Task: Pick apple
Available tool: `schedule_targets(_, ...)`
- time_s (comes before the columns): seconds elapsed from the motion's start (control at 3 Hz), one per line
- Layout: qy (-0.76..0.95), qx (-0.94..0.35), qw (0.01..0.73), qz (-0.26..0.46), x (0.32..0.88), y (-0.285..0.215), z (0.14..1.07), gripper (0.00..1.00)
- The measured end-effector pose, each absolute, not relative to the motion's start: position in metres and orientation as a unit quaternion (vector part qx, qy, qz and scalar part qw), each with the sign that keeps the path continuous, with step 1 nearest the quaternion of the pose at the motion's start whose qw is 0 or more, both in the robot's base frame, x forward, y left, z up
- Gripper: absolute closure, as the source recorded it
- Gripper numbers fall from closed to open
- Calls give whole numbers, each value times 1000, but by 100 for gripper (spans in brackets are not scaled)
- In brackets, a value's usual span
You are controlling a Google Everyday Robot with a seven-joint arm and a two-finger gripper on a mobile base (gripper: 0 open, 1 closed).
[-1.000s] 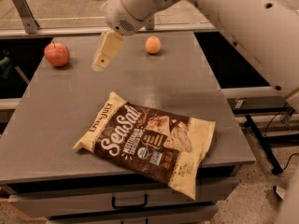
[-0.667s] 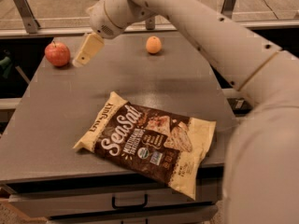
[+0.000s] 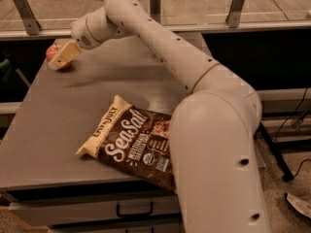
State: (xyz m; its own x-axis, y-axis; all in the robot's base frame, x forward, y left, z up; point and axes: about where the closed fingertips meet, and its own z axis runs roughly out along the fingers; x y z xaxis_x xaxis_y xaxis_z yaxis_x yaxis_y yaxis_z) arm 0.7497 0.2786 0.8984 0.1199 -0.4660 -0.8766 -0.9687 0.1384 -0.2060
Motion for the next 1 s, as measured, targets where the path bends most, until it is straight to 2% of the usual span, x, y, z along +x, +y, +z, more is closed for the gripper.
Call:
schedule_targets(0.33, 620, -580, 435, 300, 748, 307, 883, 0)
schedule_targets(1.0, 658, -562, 392, 312, 736, 334, 856, 49)
